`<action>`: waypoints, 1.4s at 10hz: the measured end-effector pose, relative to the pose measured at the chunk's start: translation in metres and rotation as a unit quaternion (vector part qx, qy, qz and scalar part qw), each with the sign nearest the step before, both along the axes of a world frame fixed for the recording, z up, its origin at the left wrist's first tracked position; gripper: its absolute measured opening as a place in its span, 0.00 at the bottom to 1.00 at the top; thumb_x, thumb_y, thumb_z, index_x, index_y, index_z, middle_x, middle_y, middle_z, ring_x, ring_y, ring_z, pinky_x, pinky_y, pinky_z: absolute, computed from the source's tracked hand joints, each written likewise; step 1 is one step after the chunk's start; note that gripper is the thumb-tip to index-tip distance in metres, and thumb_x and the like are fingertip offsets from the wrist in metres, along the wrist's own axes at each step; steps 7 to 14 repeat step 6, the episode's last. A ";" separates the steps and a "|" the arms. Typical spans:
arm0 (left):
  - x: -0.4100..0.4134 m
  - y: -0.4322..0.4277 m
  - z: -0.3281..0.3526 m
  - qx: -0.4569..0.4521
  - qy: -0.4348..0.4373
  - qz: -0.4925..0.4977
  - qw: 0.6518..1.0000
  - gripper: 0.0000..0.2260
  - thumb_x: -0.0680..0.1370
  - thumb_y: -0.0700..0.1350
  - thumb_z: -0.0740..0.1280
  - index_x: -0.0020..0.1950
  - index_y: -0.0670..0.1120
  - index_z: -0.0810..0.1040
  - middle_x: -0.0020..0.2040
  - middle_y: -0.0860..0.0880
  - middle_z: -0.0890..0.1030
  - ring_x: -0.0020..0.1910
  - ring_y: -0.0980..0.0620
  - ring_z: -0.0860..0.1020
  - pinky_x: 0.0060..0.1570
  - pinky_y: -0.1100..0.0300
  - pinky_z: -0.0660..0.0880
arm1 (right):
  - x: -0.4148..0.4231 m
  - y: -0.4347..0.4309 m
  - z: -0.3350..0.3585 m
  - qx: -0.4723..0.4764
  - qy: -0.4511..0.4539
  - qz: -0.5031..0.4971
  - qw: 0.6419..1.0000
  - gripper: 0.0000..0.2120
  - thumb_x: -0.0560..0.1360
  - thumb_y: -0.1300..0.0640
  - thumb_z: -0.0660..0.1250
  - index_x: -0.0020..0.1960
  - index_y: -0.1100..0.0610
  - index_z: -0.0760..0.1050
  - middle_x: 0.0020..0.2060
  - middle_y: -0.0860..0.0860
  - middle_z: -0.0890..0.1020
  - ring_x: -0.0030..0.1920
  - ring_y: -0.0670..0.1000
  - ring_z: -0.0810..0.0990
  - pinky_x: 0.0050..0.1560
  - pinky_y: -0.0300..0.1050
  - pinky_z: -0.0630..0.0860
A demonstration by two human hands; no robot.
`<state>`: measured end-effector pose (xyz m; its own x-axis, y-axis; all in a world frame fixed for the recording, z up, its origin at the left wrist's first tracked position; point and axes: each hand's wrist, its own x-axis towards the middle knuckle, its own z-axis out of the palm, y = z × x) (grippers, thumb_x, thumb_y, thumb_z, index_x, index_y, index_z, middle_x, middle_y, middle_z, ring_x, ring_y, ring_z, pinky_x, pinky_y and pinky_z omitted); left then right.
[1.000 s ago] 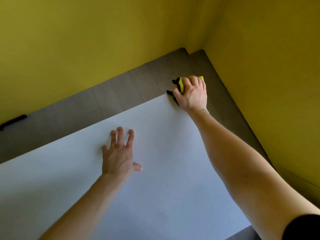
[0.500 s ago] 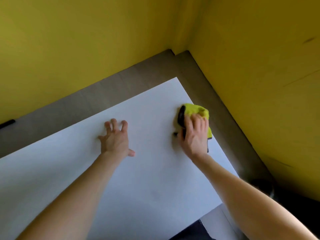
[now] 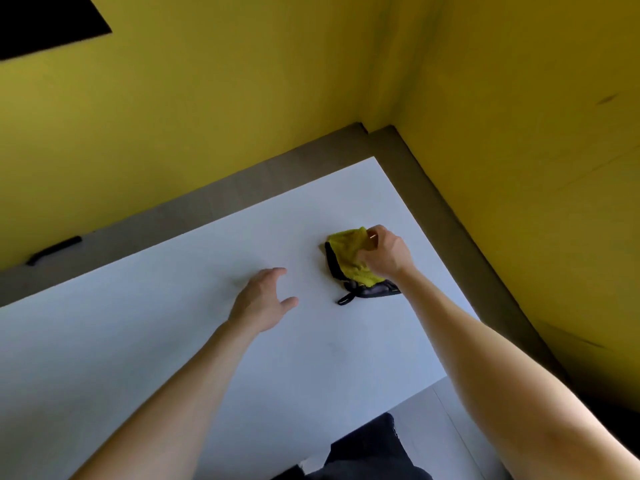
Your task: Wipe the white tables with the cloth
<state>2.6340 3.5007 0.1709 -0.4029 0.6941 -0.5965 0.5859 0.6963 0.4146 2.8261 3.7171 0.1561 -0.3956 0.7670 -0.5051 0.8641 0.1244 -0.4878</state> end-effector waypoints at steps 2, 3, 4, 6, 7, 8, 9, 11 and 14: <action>0.006 -0.064 0.036 0.142 -0.022 0.044 0.989 0.43 0.76 0.51 0.80 0.86 0.55 0.61 0.84 0.57 0.64 0.84 0.54 0.60 0.79 0.55 0.64 | -0.016 -0.114 0.065 -0.028 0.064 0.159 0.985 0.16 0.70 0.47 0.67 0.57 0.46 0.77 0.48 0.43 0.81 0.49 0.52 0.80 0.46 0.45 0.74; -0.002 -0.106 0.048 0.118 -0.036 -0.006 0.992 0.34 0.73 0.49 0.80 0.78 0.57 0.75 0.81 0.56 0.70 0.85 0.54 0.60 0.78 0.61 0.65 | -0.020 -0.177 0.093 -0.028 0.113 0.225 0.967 0.17 0.67 0.43 0.65 0.54 0.47 0.77 0.50 0.45 0.80 0.50 0.50 0.81 0.51 0.49 0.80; -0.020 -0.152 0.074 0.058 -0.042 -0.026 0.997 0.07 0.68 0.50 0.73 0.46 0.55 0.83 0.45 0.57 0.84 0.54 0.48 0.83 0.43 0.65 0.75 | -0.021 -0.225 0.102 -0.032 0.157 0.220 0.962 0.13 0.70 0.48 0.69 0.53 0.52 0.79 0.49 0.45 0.81 0.49 0.48 0.84 0.52 0.49 0.84; -0.041 -0.196 0.123 0.137 0.015 0.002 0.990 0.20 0.76 0.48 0.73 0.67 0.62 0.77 0.55 0.63 0.82 0.48 0.58 0.81 0.48 0.59 0.76 | -0.024 -0.294 0.104 -0.022 0.178 0.130 0.975 0.09 0.77 0.56 0.72 0.54 0.51 0.74 0.47 0.43 0.85 0.44 0.45 0.87 0.39 0.47 0.80; -0.041 -0.196 0.123 0.137 0.015 0.002 0.990 0.20 0.76 0.48 0.73 0.67 0.62 0.77 0.55 0.63 0.82 0.48 0.58 0.81 0.48 0.59 0.76 | -0.024 -0.294 0.104 -0.022 0.178 0.130 0.975 0.09 0.77 0.56 0.72 0.54 0.51 0.74 0.47 0.43 0.85 0.44 0.45 0.87 0.39 0.47 0.80; -0.041 -0.196 0.123 0.137 0.015 0.002 0.990 0.20 0.76 0.48 0.73 0.67 0.62 0.77 0.55 0.63 0.82 0.48 0.58 0.81 0.48 0.59 0.76 | -0.024 -0.294 0.104 -0.022 0.178 0.130 0.975 0.09 0.77 0.56 0.72 0.54 0.51 0.74 0.47 0.43 0.85 0.44 0.45 0.87 0.39 0.47 0.80; -0.041 -0.196 0.123 0.137 0.015 0.002 0.990 0.20 0.76 0.48 0.73 0.67 0.62 0.77 0.55 0.63 0.82 0.48 0.58 0.81 0.48 0.59 0.76 | -0.024 -0.294 0.104 -0.022 0.178 0.130 0.975 0.09 0.77 0.56 0.72 0.54 0.51 0.74 0.47 0.43 0.85 0.44 0.45 0.87 0.39 0.47 0.80; -0.041 -0.196 0.123 0.137 0.015 0.002 0.990 0.20 0.76 0.48 0.73 0.67 0.62 0.77 0.55 0.63 0.82 0.48 0.58 0.81 0.48 0.59 0.76 | -0.024 -0.294 0.104 -0.022 0.178 0.130 0.975 0.09 0.77 0.56 0.72 0.54 0.51 0.74 0.47 0.43 0.85 0.44 0.45 0.87 0.39 0.47 0.80; -0.041 -0.196 0.123 0.137 0.015 0.002 0.990 0.20 0.76 0.48 0.73 0.67 0.62 0.77 0.55 0.63 0.82 0.48 0.58 0.81 0.48 0.59 0.76 | -0.024 -0.294 0.104 -0.022 0.178 0.130 0.975 0.09 0.77 0.56 0.72 0.54 0.51 0.74 0.47 0.43 0.85 0.44 0.45 0.87 0.39 0.47 0.80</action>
